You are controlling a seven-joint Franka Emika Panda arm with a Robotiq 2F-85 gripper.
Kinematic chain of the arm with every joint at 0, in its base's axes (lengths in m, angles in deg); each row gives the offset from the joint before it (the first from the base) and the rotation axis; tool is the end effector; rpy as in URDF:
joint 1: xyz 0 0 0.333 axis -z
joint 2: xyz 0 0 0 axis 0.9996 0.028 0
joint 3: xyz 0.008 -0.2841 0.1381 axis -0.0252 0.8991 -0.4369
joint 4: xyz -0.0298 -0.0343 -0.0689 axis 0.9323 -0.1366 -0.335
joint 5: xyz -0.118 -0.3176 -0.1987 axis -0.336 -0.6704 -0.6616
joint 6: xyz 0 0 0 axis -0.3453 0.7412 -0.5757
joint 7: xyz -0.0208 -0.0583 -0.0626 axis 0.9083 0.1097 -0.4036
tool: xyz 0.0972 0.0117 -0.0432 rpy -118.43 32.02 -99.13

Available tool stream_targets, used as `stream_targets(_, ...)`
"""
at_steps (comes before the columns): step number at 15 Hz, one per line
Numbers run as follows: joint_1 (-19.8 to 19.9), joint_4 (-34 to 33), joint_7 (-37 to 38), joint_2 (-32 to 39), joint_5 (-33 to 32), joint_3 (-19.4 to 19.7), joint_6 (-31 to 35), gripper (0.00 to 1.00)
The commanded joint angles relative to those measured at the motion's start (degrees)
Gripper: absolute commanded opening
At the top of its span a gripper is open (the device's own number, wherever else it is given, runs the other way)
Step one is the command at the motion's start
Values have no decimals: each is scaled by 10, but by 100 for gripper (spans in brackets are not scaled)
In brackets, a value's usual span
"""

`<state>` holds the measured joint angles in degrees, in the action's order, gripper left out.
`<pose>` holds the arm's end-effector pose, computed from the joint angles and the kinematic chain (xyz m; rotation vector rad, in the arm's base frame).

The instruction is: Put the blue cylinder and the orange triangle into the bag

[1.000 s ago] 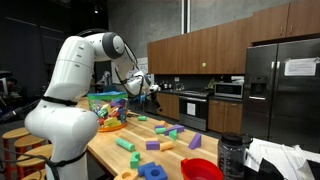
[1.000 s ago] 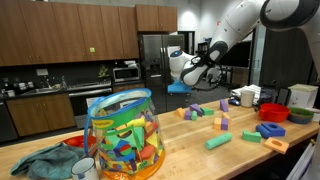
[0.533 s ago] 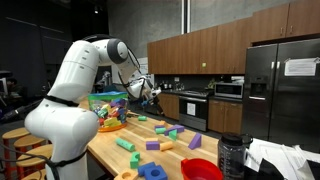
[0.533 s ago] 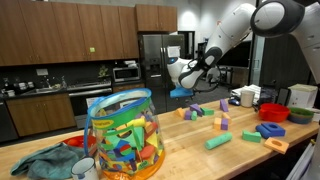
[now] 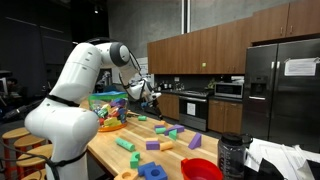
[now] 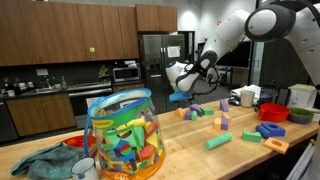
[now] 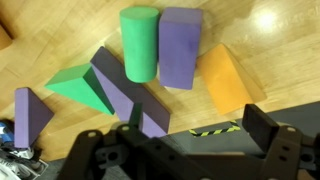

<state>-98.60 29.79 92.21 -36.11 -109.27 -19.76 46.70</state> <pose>0.6545 0.0817 0.2866 2.5501 -1.1059 0.4311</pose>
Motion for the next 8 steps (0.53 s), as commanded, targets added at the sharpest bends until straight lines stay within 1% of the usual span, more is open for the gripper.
stream_targets(1,-1,-18,-38,12,44,1,10,100)
stream_targets(6,-7,-31,-60,20,81,4,21,100)
stream_targets(8,-9,-39,-59,30,91,6,37,100)
